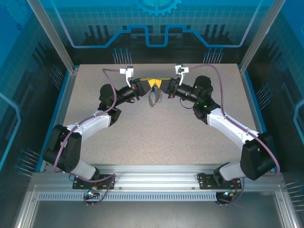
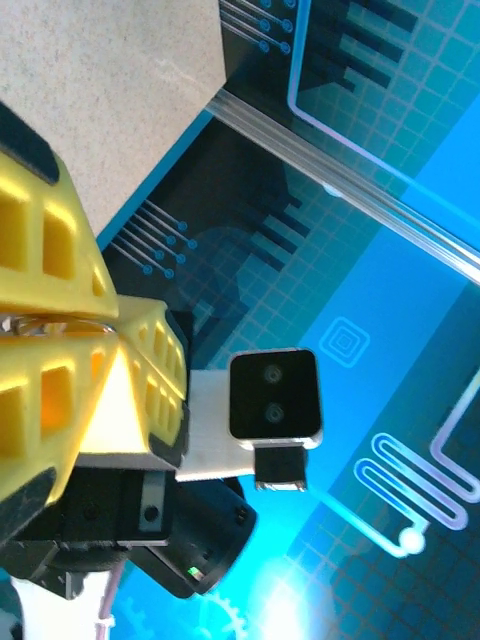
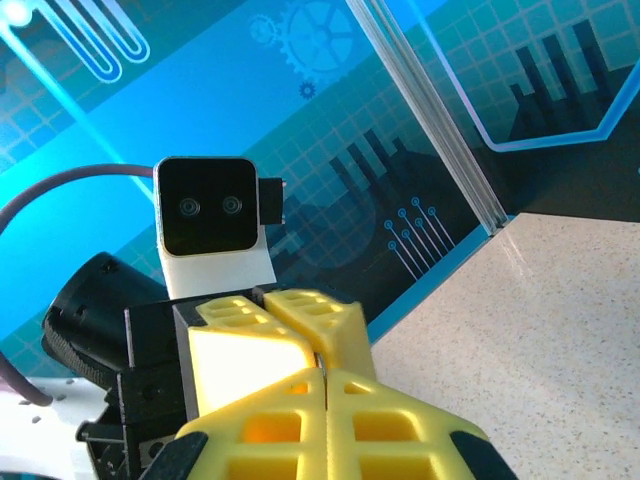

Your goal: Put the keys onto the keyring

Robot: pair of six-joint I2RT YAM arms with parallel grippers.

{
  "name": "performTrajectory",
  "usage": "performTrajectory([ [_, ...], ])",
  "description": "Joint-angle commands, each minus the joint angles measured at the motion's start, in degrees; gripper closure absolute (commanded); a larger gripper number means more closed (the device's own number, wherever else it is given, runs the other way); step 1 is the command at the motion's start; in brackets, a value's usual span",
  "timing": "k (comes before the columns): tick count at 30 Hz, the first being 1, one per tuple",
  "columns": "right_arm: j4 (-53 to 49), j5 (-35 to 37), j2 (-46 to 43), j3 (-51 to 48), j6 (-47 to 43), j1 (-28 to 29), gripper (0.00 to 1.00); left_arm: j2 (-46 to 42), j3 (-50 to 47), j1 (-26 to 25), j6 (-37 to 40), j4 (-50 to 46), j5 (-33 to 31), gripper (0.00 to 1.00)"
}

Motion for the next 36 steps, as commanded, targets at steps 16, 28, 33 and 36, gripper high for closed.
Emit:
performTrajectory([
  [16,-32.95,-20.47,6.72,18.13,-23.77,-7.28,1.0,-3.37,16.0,4.75,26.24,-40.57,16.75,0.54],
  [28,-34.75,-26.45,9.76,20.1,-25.64,-7.91,1.0,-0.58,25.03,5.02,41.08,-61.93,22.01,0.59],
  [33,-35.15,-26.99,9.5,19.93,-26.13,-7.91,1.0,1.12,26.25,5.06,42.49,-64.49,21.87,0.59],
  [36,-35.06,-27.33,9.07,19.53,-26.23,-7.78,1.0,1.93,26.4,5.02,42.4,-64.08,21.87,0.6],
])
